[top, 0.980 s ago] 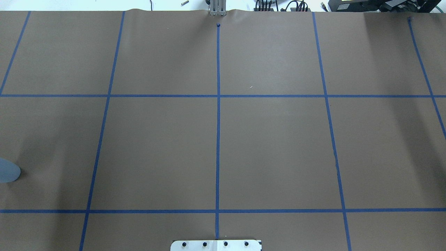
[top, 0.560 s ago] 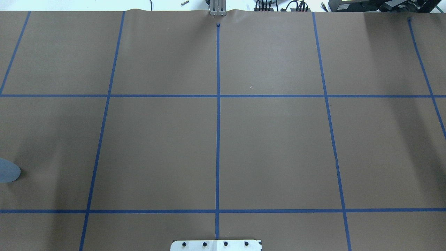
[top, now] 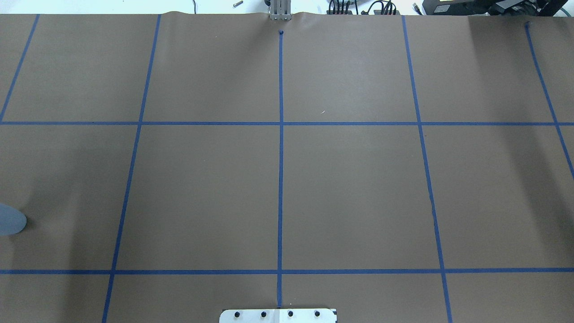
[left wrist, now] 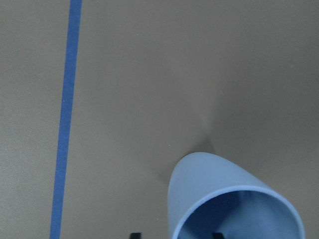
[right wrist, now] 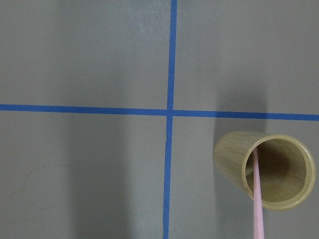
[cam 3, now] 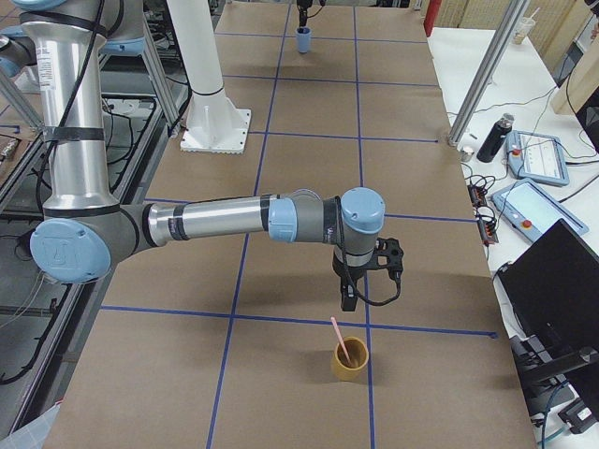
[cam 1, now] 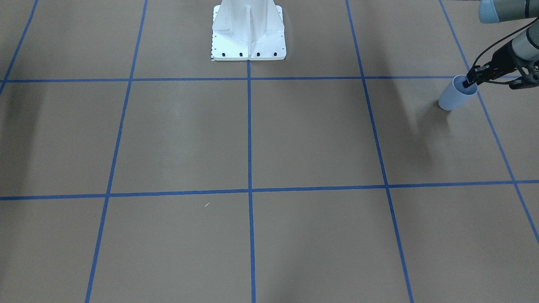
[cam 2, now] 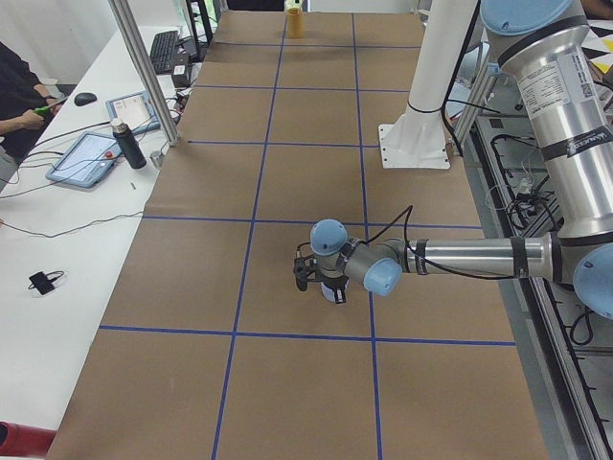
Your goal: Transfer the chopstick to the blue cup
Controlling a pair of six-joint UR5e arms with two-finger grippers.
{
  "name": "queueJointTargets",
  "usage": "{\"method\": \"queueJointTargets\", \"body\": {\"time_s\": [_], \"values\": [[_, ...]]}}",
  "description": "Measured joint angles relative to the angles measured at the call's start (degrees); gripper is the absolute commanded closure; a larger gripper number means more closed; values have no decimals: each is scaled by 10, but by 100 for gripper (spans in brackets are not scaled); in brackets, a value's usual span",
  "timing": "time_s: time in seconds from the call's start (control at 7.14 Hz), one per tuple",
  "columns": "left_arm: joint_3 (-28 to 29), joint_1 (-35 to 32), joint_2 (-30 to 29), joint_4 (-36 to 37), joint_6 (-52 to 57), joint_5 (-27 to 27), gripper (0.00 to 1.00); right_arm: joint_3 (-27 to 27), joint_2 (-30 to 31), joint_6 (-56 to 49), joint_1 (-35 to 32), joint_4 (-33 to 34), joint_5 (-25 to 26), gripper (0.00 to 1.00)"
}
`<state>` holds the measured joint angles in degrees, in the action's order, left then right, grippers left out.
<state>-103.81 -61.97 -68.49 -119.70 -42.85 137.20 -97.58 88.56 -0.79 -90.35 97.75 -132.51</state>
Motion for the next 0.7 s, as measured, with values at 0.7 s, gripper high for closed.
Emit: {"method": "queueJointTargets", "body": {"time_s": [0.7], "values": [[-45,-8,-25,11,-9,2,100,1,0,2,0,5,-27,0]]}}
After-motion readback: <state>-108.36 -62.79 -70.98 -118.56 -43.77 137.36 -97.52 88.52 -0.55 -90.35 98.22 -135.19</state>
